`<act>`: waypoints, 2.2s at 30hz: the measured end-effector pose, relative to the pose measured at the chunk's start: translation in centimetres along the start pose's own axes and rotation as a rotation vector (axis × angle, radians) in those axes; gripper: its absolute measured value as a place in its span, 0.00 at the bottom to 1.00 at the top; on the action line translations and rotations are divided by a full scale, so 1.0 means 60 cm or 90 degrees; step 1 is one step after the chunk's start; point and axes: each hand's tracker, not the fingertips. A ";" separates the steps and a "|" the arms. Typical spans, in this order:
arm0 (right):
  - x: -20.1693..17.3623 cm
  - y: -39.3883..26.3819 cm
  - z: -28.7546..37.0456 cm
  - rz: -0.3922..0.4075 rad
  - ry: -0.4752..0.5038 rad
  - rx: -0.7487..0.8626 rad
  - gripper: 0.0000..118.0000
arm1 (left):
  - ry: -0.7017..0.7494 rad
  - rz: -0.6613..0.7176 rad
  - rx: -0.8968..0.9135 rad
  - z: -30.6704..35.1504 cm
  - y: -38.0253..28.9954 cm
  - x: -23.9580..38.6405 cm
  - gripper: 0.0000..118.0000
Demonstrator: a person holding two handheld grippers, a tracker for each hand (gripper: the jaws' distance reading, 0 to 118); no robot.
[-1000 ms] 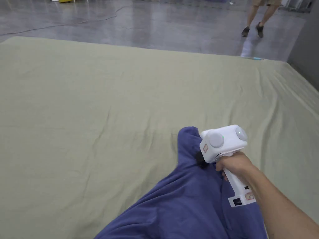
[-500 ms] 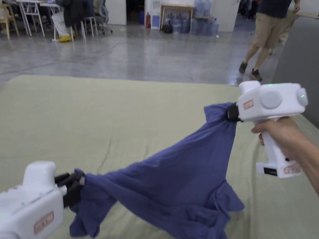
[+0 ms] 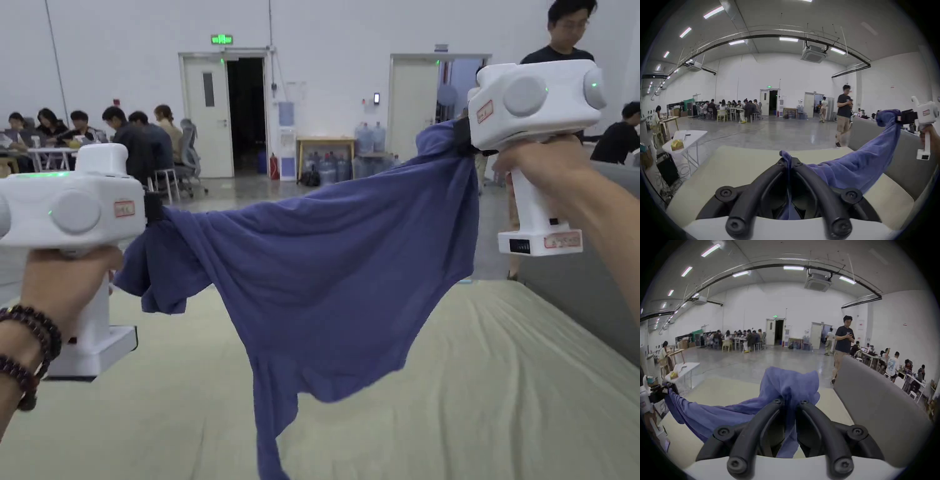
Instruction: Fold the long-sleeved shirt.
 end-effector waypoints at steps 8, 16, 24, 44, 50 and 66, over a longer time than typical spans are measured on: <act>0.024 0.032 -0.082 -0.028 -0.042 0.014 0.12 | 0.011 -0.064 0.010 -0.097 0.069 0.047 0.01; 0.044 -0.169 -0.171 -0.093 -0.013 -0.071 0.12 | -0.008 -0.101 -0.078 -0.146 -0.106 0.052 0.01; 0.036 -0.404 -0.178 -0.108 0.023 -0.177 0.12 | -0.046 -0.064 -0.177 -0.124 -0.332 0.030 0.01; 0.019 -0.952 0.374 -0.008 0.113 -0.510 0.12 | -0.097 -0.097 -0.351 0.458 -0.834 0.040 0.01; 0.036 -0.942 0.373 -0.034 0.071 -0.491 0.99 | -0.094 0.031 -0.376 0.476 -0.826 0.015 0.94; 0.004 -0.854 0.393 -0.063 0.124 -0.380 0.02 | -0.057 0.072 -0.309 0.465 -0.667 0.026 0.00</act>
